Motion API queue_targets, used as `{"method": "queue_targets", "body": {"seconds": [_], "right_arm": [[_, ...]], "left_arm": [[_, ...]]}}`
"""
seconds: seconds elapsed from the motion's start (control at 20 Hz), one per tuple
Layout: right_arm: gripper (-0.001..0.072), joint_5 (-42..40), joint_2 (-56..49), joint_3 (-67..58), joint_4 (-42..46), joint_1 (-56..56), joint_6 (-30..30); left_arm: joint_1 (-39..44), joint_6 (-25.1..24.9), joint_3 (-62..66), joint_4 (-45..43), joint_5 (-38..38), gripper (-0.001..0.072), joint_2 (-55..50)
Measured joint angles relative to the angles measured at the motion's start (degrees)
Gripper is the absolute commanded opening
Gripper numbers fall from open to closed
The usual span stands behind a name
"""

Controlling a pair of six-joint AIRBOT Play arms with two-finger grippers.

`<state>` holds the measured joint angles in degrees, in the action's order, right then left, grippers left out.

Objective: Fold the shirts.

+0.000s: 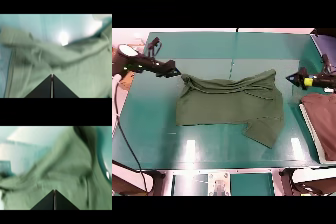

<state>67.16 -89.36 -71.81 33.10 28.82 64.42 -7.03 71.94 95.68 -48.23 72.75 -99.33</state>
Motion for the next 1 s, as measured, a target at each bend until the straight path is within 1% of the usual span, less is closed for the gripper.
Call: {"method": "queue_targets", "body": {"seconds": [0.1,0.15,0.2,0.25,0.3,0.35,0.4,0.55,0.65,0.8,0.85,0.9,1.0], "right_arm": [[0.0019,2.4,4.4,4.7,4.0,2.7,1.8],[0.0047,3.3,7.1,7.8,6.5,4.2,2.6],[0.0234,4.0,9.8,10.9,9.0,5.6,3.1],[0.0363,4.3,12.3,13.7,11.1,7.0,3.5],[0.0374,4.3,14.4,16.6,13.3,8.5,3.7],[0.0375,4.2,15.8,19.0,15.0,9.7,4.0],[0.0377,3.8,17.0,21.2,16.1,10.7,4.1],[0.0376,1.4,18.7,26.1,18.1,12.2,4.4],[0.0377,-0.1,19.2,28.4,18.5,12.7,4.3],[0.0378,-2.3,19.4,30.5,18.7,13.0,4.1],[0.0391,-2.6,19.3,30.9,18.6,13.0,4.0],[0.0412,-3.1,19.1,31.1,18.6,13.1,4.0],[0.0417,-3.6,18.8,31.5,18.1,13.1,4.0]], "left_arm": [[-1.2,1.4,-1.1,-3.1,5.8,0.002,2.6],[-1.7,1.9,-3.7,-5.7,7.6,0.0021,5.2],[-2.3,2.3,-7.6,-8.1,8.2,0.0021,8.4],[-3.1,2.5,-12.7,-10.1,8.3,0.0022,12.5],[-4.4,2.7,-18.1,-11.9,7.8,0.0032,16.6],[-6.3,2.8,-24.3,-13.4,6.2,0.0379,21.0],[-8.5,3.0,-30.3,-14.4,4.4,0.0657,25.2],[-14.0,4.5,-44.6,-14.7,-1.5,0.0662,33.1],[-15.6,3.6,-51.5,-11.0,-5.4,0.0662,34.6],[-16.7,-1.2,-57.4,-1.3,-10.4,0.0659,32.1],[-16.7,-3.2,-58.5,2.4,-11.3,0.0643,30.3],[-16.0,-4.9,-59.3,5.3,-12.0,0.0643,28.4],[-13.6,-7.6,-60.2,10.2,-12.7,0.0643,24.5]]}}
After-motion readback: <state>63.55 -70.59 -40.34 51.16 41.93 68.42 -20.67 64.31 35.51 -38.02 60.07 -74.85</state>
